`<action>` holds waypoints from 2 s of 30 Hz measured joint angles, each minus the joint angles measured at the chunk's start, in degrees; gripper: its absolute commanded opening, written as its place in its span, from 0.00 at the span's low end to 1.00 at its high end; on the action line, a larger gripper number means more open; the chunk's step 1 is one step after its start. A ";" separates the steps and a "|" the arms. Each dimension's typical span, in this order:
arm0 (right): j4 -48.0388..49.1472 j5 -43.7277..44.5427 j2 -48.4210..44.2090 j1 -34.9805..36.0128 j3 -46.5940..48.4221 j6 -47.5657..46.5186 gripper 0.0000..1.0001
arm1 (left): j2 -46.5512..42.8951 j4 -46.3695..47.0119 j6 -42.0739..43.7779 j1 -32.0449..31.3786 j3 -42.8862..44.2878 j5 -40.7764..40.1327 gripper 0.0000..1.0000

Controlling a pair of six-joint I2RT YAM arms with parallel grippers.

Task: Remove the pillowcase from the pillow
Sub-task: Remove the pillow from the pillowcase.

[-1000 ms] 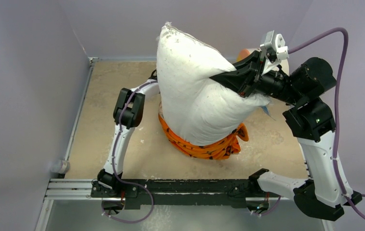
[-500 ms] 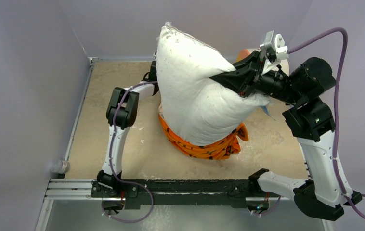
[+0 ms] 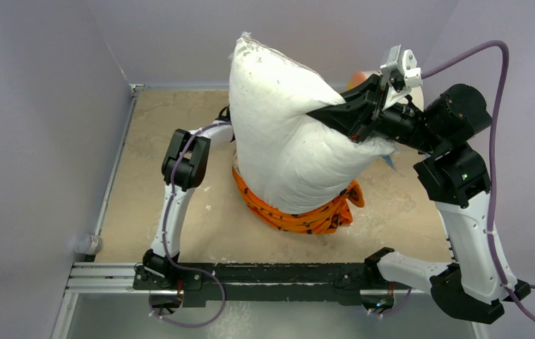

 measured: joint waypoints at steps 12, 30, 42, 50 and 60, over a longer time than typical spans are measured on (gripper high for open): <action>-0.22 -0.02 1.09 0.00 1.22 0.59 0.00 | -5.27 0.24 -0.28 -2.16 -7.30 0.50 0.57; 3.87 -1.99 26.08 -0.11 34.95 16.09 0.00 | -41.18 11.04 -20.98 13.75 -40.13 12.13 0.41; 0.74 34.88 36.98 0.98 34.64 19.45 0.00 | -90.84 -3.52 -14.56 15.91 -38.34 16.17 0.50; -2.93 53.13 39.21 -0.04 32.61 22.56 0.00 | -103.56 1.33 -13.11 12.81 -56.26 28.81 0.53; -6.01 59.54 36.30 0.92 30.86 23.63 0.00 | -90.27 -2.86 -3.17 -19.06 -58.31 16.85 0.58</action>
